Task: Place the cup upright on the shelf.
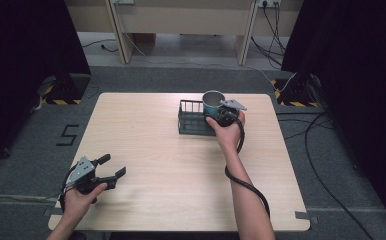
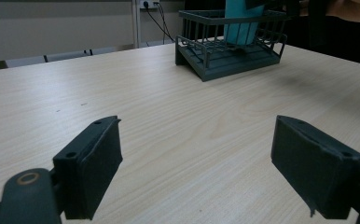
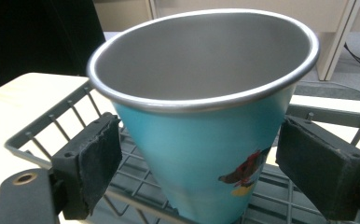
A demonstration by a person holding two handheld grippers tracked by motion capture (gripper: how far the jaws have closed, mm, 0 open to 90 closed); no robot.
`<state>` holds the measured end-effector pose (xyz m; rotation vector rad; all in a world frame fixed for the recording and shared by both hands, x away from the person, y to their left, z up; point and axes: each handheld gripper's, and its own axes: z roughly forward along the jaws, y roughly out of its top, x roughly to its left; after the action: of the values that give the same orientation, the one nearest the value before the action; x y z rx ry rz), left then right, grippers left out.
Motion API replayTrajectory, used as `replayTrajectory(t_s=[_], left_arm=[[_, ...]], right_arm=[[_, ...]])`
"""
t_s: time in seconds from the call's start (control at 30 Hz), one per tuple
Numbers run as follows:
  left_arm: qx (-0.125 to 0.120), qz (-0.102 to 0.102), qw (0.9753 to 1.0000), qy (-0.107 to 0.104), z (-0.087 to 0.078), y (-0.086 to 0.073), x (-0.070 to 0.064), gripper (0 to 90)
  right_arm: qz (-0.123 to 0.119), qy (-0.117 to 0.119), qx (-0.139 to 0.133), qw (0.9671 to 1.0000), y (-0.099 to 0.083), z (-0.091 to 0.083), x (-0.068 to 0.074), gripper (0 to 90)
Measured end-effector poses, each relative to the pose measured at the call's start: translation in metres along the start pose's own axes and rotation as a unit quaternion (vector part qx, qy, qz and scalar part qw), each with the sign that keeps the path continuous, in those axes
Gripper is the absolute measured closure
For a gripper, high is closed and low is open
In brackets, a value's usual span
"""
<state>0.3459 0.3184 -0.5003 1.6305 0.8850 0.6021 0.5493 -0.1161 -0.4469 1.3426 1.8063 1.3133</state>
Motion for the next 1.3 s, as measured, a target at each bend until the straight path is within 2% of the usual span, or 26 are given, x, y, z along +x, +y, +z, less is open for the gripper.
replayTrajectory(t_s=[0.3,0.4,1.3], left_arm=[[0.000,0.001,1.0000,0.001,0.000,0.000,0.000,15.3],[0.001,0.002,1.0000,0.001,0.000,0.000,0.000,15.3],[0.001,0.001,1.0000,0.001,0.001,0.000,-0.001,15.4]], right_arm=[[-0.001,0.002,0.005,1.0000,0.003,-0.012,0.001,15.1],[0.006,-0.001,0.008,1.0000,0.003,-0.016,0.001,15.1],[-0.011,0.005,-0.003,0.9999,-0.001,-0.046,0.000,15.5]])
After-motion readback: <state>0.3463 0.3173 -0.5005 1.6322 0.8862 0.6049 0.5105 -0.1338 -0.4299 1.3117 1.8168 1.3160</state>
